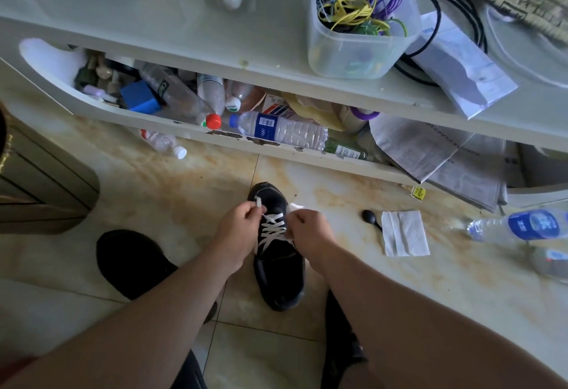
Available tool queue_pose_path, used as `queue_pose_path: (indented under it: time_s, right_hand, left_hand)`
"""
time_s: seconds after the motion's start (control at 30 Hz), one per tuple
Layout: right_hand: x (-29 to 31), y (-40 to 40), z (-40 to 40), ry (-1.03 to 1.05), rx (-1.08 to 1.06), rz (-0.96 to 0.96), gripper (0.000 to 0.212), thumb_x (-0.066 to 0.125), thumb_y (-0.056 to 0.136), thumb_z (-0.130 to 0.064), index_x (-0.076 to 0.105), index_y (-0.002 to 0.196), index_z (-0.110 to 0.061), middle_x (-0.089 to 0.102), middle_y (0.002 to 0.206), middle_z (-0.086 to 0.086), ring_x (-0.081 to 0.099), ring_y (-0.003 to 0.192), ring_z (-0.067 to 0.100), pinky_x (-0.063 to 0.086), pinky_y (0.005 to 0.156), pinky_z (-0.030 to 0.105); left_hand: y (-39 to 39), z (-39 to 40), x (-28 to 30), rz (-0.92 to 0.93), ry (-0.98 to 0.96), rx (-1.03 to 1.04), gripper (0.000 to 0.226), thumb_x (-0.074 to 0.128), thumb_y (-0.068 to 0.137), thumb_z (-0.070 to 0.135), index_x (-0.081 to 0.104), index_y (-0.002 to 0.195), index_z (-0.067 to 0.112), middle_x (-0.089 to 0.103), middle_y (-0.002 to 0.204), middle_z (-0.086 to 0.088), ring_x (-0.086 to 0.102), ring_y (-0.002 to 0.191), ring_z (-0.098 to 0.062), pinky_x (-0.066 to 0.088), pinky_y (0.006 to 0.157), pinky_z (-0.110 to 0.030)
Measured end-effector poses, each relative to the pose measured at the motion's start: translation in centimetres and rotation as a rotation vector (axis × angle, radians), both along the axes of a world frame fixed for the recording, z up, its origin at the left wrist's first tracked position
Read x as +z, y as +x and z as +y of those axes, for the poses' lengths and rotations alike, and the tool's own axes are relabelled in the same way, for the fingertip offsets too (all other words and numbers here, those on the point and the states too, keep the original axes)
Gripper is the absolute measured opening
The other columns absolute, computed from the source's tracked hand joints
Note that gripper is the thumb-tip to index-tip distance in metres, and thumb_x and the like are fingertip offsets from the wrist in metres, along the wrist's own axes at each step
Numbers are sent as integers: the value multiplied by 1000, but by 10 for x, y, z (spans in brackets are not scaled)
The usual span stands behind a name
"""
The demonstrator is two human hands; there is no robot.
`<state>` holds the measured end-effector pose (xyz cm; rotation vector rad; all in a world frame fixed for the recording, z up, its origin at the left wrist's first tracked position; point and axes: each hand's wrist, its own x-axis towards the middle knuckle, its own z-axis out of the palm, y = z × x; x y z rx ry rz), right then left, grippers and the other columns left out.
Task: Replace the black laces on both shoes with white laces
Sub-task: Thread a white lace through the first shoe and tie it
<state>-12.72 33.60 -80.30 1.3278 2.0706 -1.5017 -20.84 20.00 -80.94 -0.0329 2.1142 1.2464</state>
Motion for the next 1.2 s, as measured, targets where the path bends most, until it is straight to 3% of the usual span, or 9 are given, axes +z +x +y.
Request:
queue_pose_path:
  time_s: [0.17, 0.27, 0.33, 0.43, 0.53, 0.67, 0.93, 1.07, 1.2]
  right_hand:
    - [12, -28, -10, 63, 537, -77, 17, 56, 101, -30, 66, 92, -20, 67, 89, 6, 63, 79, 25, 53, 71, 39]
    - [17, -27, -10, -140, 520, -35, 17, 65, 96, -27, 72, 102, -12, 67, 88, 6, 60, 78, 18, 53, 73, 36]
    - [27, -25, -4, -238, 430, 1, 16, 63, 101, -29, 70, 93, -17, 62, 77, -1, 53, 70, 12, 46, 65, 25]
    - [38, -23, 11, -338, 406, -7, 28, 51, 108, -31, 62, 84, -22, 56, 60, -13, 46, 58, 6, 37, 52, 15]
    - [42, -26, 19, -376, 428, -42, 34, 48, 108, -35, 62, 80, -22, 56, 63, -9, 45, 65, 13, 35, 56, 21]
    - [41, -32, 22, -239, 557, -50, 26, 64, 98, -31, 76, 83, -15, 67, 72, -2, 52, 68, 15, 44, 67, 25]
    - [48, -40, 29, -246, 718, -110, 25, 60, 98, -38, 80, 93, -24, 72, 79, -4, 61, 78, 14, 53, 92, 35]
    - [46, -38, 32, -8, 746, -51, 9, 78, 83, -32, 82, 90, -27, 77, 90, -5, 68, 85, 14, 55, 82, 31]
    - [48, -42, 23, 368, 910, 62, 15, 70, 89, -24, 65, 79, -34, 61, 78, -14, 58, 84, 17, 44, 67, 27]
  left_hand:
    - [-8, 7, 3, 59, 113, -148, 14, 65, 103, 26, 78, 99, 28, 78, 87, 8, 72, 86, -15, 57, 77, -34]
    - [-11, 6, 9, 2, 170, -133, 13, 69, 101, 22, 80, 98, 27, 78, 86, -2, 72, 83, -20, 59, 74, -36]
    - [-13, 4, 16, -25, 194, -178, 16, 64, 104, 26, 80, 104, 26, 79, 92, -3, 74, 91, -22, 59, 83, -38]
    - [-14, 0, 24, 1, 85, -327, 32, 47, 110, 36, 76, 101, 27, 74, 84, 1, 66, 77, -11, 50, 74, -30]
    - [-11, -5, 24, -37, 25, -355, 36, 39, 113, 32, 69, 98, 19, 65, 67, 12, 60, 65, -2, 47, 69, -25]
    - [-9, -9, 22, 19, -83, -410, 30, 42, 110, 26, 70, 101, 28, 72, 87, 8, 67, 88, -11, 50, 78, -30]
    - [-15, -8, 27, -52, -35, -440, 23, 51, 94, 23, 67, 78, 19, 68, 73, 4, 62, 75, -16, 47, 73, -27]
    - [-18, -8, 22, -233, 44, -331, 29, 51, 105, 19, 77, 93, 13, 71, 79, -5, 63, 87, -17, 45, 86, -25]
    - [-15, -2, 26, -362, 105, -251, 24, 69, 97, 37, 77, 91, 15, 59, 82, -10, 58, 84, -14, 38, 83, -23]
